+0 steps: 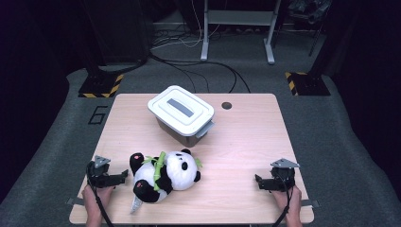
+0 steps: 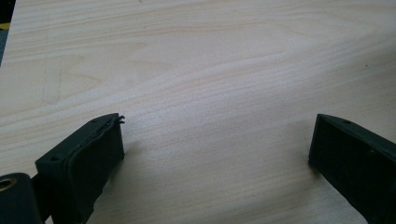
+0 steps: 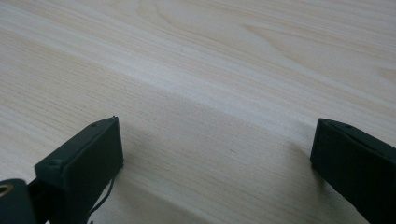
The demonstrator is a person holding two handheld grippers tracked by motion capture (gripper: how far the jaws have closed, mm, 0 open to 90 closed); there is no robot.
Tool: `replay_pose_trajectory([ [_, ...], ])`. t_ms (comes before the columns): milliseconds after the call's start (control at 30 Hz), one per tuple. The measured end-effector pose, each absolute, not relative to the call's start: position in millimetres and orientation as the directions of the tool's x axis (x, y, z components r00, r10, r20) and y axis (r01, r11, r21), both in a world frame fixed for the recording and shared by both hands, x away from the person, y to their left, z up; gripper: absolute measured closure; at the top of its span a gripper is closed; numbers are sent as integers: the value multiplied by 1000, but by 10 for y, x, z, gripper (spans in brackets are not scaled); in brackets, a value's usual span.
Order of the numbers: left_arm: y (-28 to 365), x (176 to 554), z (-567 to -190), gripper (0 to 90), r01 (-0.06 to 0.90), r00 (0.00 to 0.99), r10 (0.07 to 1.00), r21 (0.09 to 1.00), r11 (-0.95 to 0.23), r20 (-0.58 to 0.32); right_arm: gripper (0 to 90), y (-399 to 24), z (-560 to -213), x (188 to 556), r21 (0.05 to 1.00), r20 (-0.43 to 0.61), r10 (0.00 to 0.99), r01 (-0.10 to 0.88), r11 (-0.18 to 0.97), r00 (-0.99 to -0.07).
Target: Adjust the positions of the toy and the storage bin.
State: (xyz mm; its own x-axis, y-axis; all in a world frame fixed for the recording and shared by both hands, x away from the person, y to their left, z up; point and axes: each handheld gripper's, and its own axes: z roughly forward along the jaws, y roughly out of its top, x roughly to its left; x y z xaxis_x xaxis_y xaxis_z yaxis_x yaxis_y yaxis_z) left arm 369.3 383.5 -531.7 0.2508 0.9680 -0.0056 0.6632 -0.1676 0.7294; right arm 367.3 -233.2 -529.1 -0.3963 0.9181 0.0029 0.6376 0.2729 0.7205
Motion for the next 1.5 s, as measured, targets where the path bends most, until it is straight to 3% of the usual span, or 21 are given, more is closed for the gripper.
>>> replay_pose_trajectory([
  [1100,3832,3708,-5318,10,666,240,971,729,-160,-6,20,-2331,-5291,3679,721,4,917,636,273,-398],
  [1500,3876,3644,-5225,0,667,263,963,732,-140,-55,25,-2333,-5290,3676,721,4,917,637,273,-398],
])
